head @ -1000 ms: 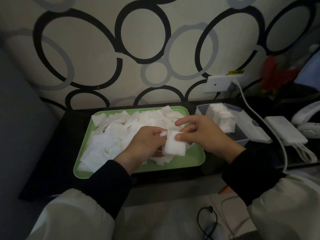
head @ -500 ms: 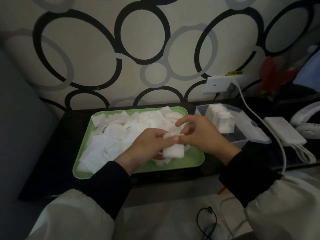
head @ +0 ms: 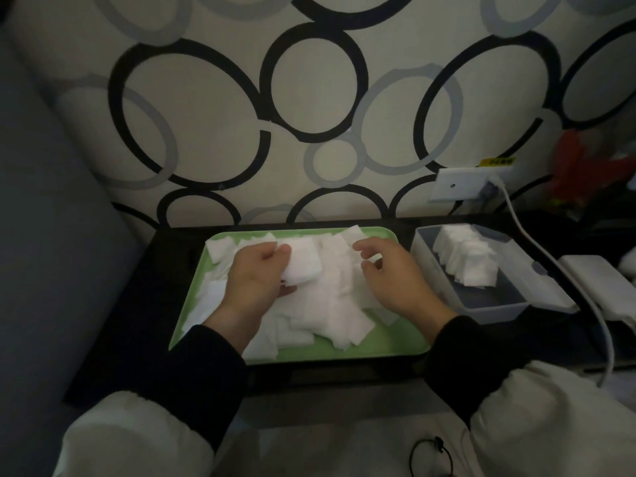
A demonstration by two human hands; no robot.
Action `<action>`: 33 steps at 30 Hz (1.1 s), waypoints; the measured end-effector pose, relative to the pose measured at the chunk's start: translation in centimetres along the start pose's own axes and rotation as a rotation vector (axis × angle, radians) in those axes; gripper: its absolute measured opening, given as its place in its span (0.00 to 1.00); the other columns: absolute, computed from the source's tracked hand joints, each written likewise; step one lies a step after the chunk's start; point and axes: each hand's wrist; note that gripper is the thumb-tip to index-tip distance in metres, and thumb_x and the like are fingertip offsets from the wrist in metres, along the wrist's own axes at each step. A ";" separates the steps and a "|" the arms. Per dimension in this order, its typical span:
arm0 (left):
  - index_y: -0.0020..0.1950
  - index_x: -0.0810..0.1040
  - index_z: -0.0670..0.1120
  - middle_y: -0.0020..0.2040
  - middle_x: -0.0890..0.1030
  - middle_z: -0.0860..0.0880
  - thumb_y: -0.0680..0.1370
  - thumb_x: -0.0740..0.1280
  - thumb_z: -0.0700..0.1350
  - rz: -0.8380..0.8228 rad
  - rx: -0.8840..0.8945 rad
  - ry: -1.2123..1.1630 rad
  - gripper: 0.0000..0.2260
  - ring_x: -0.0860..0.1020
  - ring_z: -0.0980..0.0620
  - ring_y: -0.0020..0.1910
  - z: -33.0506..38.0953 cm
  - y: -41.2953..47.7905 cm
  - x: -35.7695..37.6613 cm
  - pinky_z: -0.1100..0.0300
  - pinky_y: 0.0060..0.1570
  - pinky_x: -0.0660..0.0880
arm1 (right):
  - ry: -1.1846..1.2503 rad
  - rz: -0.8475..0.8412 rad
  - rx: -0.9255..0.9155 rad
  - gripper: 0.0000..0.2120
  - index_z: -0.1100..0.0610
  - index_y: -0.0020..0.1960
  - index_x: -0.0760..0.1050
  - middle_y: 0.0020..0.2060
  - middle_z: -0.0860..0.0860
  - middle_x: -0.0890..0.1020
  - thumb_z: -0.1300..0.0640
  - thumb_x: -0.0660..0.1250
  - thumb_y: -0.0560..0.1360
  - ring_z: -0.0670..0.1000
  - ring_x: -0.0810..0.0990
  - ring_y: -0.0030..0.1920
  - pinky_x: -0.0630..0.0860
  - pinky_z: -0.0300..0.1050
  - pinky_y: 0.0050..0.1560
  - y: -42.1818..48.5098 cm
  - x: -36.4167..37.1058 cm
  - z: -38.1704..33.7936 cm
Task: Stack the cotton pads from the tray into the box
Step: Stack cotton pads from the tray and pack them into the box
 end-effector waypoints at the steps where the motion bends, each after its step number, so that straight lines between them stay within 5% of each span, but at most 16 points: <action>1: 0.44 0.80 0.47 0.52 0.81 0.43 0.83 0.63 0.44 -0.008 0.006 0.006 0.10 0.80 0.45 0.53 -0.1 0.0 -0.2 0.58 0.40 0.81 | -0.010 -0.005 0.018 0.15 0.50 0.64 0.76 0.56 0.48 0.75 0.60 0.64 0.79 0.46 0.76 0.48 0.73 0.41 0.53 0.3 0.3 -0.1; 5: 0.53 0.80 0.45 0.56 0.80 0.44 0.83 0.64 0.45 -0.019 0.003 0.062 0.07 0.79 0.45 0.55 -0.5 0.1 -1.1 0.58 0.40 0.81 | -0.055 -0.030 0.069 0.14 0.49 0.63 0.75 0.56 0.49 0.74 0.57 0.66 0.77 0.45 0.75 0.46 0.72 0.41 0.52 1.2 1.7 -0.3; 10: 0.50 0.80 0.50 0.54 0.80 0.47 0.83 0.64 0.46 -0.036 -0.007 0.091 0.06 0.79 0.47 0.54 -0.6 -0.1 -2.4 0.57 0.42 0.81 | -0.002 -0.004 0.098 0.04 0.52 0.48 0.81 0.47 0.48 0.82 0.58 0.68 0.75 0.45 0.80 0.43 0.79 0.43 0.48 1.7 2.3 -0.9; 14: 0.66 0.76 0.44 0.56 0.79 0.48 0.83 0.64 0.46 -0.021 -0.039 0.086 0.14 0.79 0.46 0.55 -0.9 0.3 -2.9 0.57 0.40 0.81 | 0.124 0.065 0.065 0.07 0.51 0.39 0.78 0.38 0.44 0.81 0.61 0.69 0.73 0.42 0.78 0.38 0.71 0.33 0.38 1.7 0.8 -1.4; 20: 0.67 0.75 0.43 0.57 0.80 0.41 0.83 0.63 0.47 -0.105 -0.102 0.015 0.14 0.86 0.43 0.43 -0.5 -0.4 -2.5 0.59 0.32 0.80 | 0.497 0.125 0.225 0.04 0.60 0.51 0.76 0.48 0.55 0.81 0.61 0.64 0.79 0.54 0.81 0.47 0.80 0.53 0.47 0.8 -1.4 -2.2; 25: 0.66 0.75 0.43 0.55 0.83 0.40 0.83 0.63 0.48 -0.210 -0.209 -0.116 0.14 0.86 0.45 0.42 -0.1 -1.2 -1.5 0.60 0.30 0.79 | 0.784 0.042 0.345 0.07 0.58 0.57 0.76 0.49 0.57 0.82 0.60 0.65 0.79 0.55 0.81 0.46 0.78 0.46 0.36 0.1 -2.0 -3.0; 33: 0.62 0.79 0.44 0.54 0.85 0.44 0.78 0.70 0.41 -0.293 -0.171 -0.080 0.12 0.86 0.46 0.47 -0.1 -1.7 0.4 0.59 0.36 0.81 | 0.884 -0.207 0.247 0.12 0.60 0.57 0.77 0.44 0.57 0.83 0.65 0.71 0.75 0.53 0.83 0.45 0.79 0.51 0.47 -1.4 -2.0 -3.8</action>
Point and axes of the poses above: each hand's wrist, its own y-axis towards the middle knuckle, its own x-axis out of the palm, z = x × y
